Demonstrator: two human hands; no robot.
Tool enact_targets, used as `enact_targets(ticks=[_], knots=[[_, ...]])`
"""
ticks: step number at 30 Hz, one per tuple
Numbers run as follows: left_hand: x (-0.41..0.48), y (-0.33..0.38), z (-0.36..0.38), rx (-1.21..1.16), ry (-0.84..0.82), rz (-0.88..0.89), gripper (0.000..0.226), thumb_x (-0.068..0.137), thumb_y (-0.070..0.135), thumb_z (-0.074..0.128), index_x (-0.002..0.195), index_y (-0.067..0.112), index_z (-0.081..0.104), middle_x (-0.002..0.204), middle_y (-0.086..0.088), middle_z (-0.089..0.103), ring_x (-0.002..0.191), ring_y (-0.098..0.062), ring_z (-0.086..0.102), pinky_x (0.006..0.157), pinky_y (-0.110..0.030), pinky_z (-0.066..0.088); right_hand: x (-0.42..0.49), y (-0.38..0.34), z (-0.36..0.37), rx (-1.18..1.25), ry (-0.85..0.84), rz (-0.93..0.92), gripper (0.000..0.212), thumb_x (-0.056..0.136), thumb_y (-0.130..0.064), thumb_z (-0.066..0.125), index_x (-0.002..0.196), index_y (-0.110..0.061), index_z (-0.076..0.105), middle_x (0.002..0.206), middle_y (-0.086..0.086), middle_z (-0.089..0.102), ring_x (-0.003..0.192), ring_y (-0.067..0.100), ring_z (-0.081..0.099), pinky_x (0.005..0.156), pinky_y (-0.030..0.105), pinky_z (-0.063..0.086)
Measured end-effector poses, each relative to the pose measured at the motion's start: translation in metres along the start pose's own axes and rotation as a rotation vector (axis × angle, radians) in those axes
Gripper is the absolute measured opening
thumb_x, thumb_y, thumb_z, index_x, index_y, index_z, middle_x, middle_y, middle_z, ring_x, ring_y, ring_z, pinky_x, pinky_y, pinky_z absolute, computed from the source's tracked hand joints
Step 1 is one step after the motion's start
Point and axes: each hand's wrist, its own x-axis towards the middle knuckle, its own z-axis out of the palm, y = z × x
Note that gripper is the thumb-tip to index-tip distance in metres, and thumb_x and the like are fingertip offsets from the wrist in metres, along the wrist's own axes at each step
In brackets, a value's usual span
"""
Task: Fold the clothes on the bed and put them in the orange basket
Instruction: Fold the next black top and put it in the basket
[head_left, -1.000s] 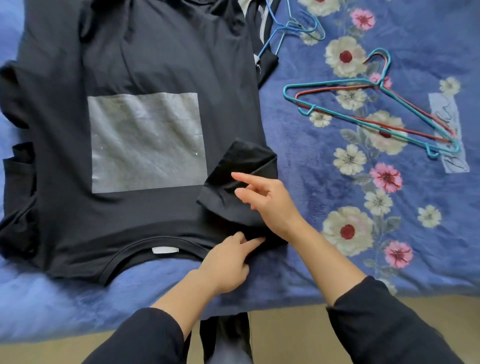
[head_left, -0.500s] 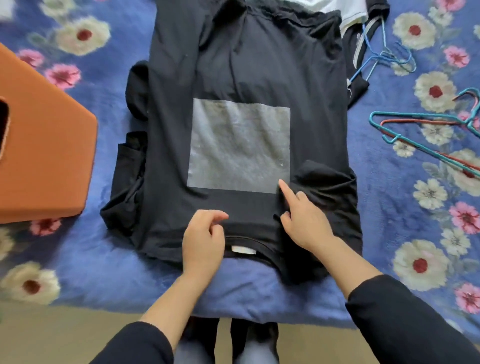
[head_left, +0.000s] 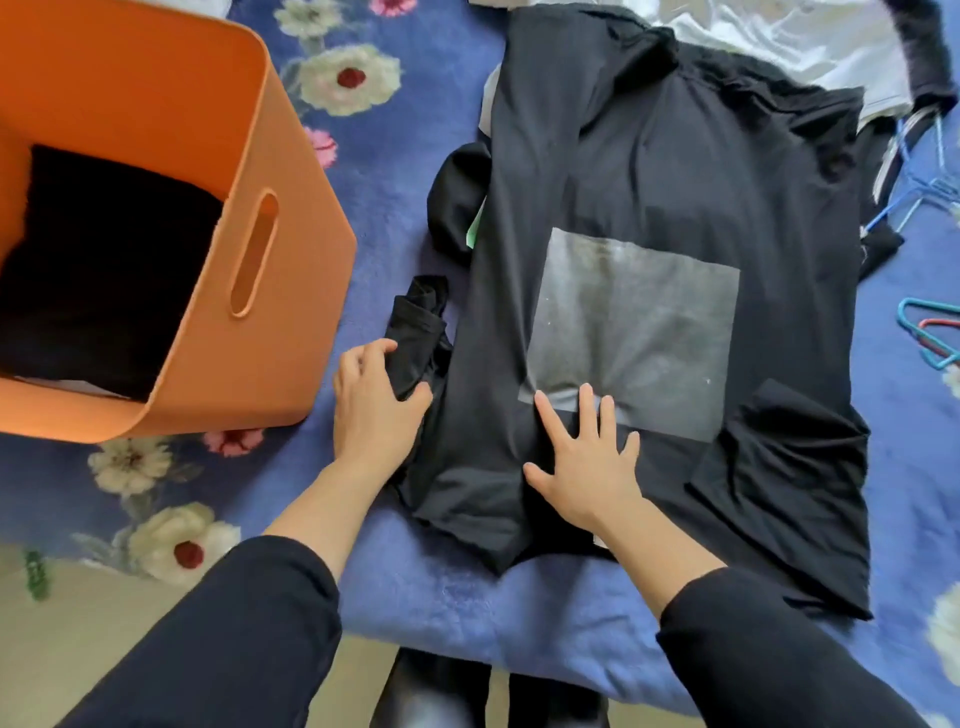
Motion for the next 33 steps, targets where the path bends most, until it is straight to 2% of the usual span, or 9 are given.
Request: enact_targets(ticks=[4, 7, 11, 18, 21, 24, 26, 29, 33], knots=[[0.019, -0.001, 0.004, 0.131, -0.101, -0.099, 0.032, 0.091, 0.019, 0.056, 0.121, 0.012, 0.048, 0.125, -0.012, 0.047, 0.109, -0.033, 0.049, 0.081, -0.036, 0.038, 0.002, -0.001, -0.001, -0.018, -0.011, 0.002, 0.08, 0.095, -0.056, 0.038, 0.148, -0.041, -0.02, 0.156, 0.01, -0.03, 0.145, 0.034, -0.023, 0.114, 0.062, 0.006], [0.021, -0.007, -0.009, -0.067, 0.126, -0.121, 0.018, 0.096, 0.013, 0.047, 0.108, 0.005, 0.057, 0.103, -0.015, 0.062, 0.097, -0.033, 0.053, 0.069, -0.026, 0.026, 0.003, -0.002, -0.001, -0.019, -0.026, 0.007, 0.08, 0.095, -0.055, 0.038, 0.148, -0.04, -0.02, 0.156, 0.01, -0.031, 0.144, 0.034, -0.024, 0.114, 0.063, 0.005], [-0.006, -0.001, -0.033, -0.233, 0.413, -0.054, 0.022, 0.102, 0.014, 0.038, 0.084, 0.003, 0.047, 0.064, -0.003, 0.044, 0.066, -0.017, 0.034, 0.063, -0.027, 0.019, 0.004, -0.003, -0.001, -0.008, -0.041, 0.004, 0.079, 0.096, -0.054, 0.037, 0.148, -0.04, -0.021, 0.155, 0.011, -0.033, 0.143, 0.035, -0.026, 0.113, 0.063, 0.003], [-0.047, 0.031, -0.048, -0.474, 0.721, -0.099, 0.02, 0.102, 0.015, 0.031, 0.087, 0.009, 0.041, 0.074, 0.006, 0.041, 0.073, -0.013, 0.034, 0.077, -0.02, 0.032, 0.002, 0.004, -0.006, 0.039, -0.078, -0.037, 0.08, 0.096, -0.052, 0.04, 0.148, -0.042, -0.019, 0.155, 0.009, -0.033, 0.143, 0.032, -0.027, 0.115, 0.061, 0.001], [-0.049, 0.056, -0.049, -0.497, 0.775, 0.03, 0.021, 0.102, 0.009, 0.032, 0.089, 0.0, 0.046, 0.075, 0.003, 0.04, 0.066, -0.006, 0.033, 0.07, -0.013, 0.031, -0.001, 0.013, -0.01, 0.079, -0.077, -0.08, 0.079, 0.095, -0.047, 0.045, 0.15, -0.043, -0.011, 0.157, 0.004, -0.028, 0.145, 0.027, -0.024, 0.116, 0.056, 0.002], [-0.053, 0.078, -0.029, -0.413, 0.51, 0.263, 0.02, 0.1, 0.008, 0.038, 0.096, -0.006, 0.052, 0.073, 0.003, 0.049, 0.068, -0.011, 0.04, 0.066, -0.016, 0.031, -0.003, 0.027, -0.01, 0.138, -0.046, -0.139, 0.076, 0.093, -0.041, 0.05, 0.153, -0.04, 0.003, 0.161, 0.001, -0.017, 0.148, 0.022, -0.016, 0.118, 0.049, 0.005], [-0.057, 0.076, -0.005, -0.222, 0.035, 0.382, 0.022, 0.098, 0.019, 0.044, 0.11, 0.005, 0.056, 0.111, -0.008, 0.065, 0.106, -0.016, 0.054, 0.086, -0.021, 0.037, -0.004, 0.037, -0.009, 0.21, 0.027, -0.17, 0.07, 0.092, -0.034, 0.053, 0.153, -0.032, 0.019, 0.163, 0.001, 0.0, 0.15, 0.021, -0.003, 0.118, 0.044, 0.011], [-0.061, 0.037, 0.026, 0.39, -0.523, 0.502, 0.037, 0.095, 0.032, 0.048, 0.131, 0.023, 0.046, 0.158, 0.001, 0.025, 0.148, -0.025, 0.013, 0.117, -0.046, 0.018, -0.011, 0.051, -0.002, 0.294, 0.282, -0.189, 0.045, 0.085, -0.014, 0.059, 0.13, -0.009, 0.057, 0.141, 0.009, 0.048, 0.132, 0.028, 0.043, 0.101, 0.041, 0.041], [-0.072, -0.004, 0.025, 0.519, -0.452, 0.629, 0.063, 0.071, 0.013, 0.069, 0.13, 0.019, 0.049, 0.144, -0.007, 0.046, 0.132, -0.029, 0.038, 0.101, -0.054, 0.042, -0.023, 0.07, 0.009, 0.236, 0.465, -0.248, 0.021, 0.073, -0.004, 0.062, 0.093, -0.004, 0.069, 0.11, 0.011, 0.066, 0.104, 0.033, 0.062, 0.074, 0.041, 0.051]])
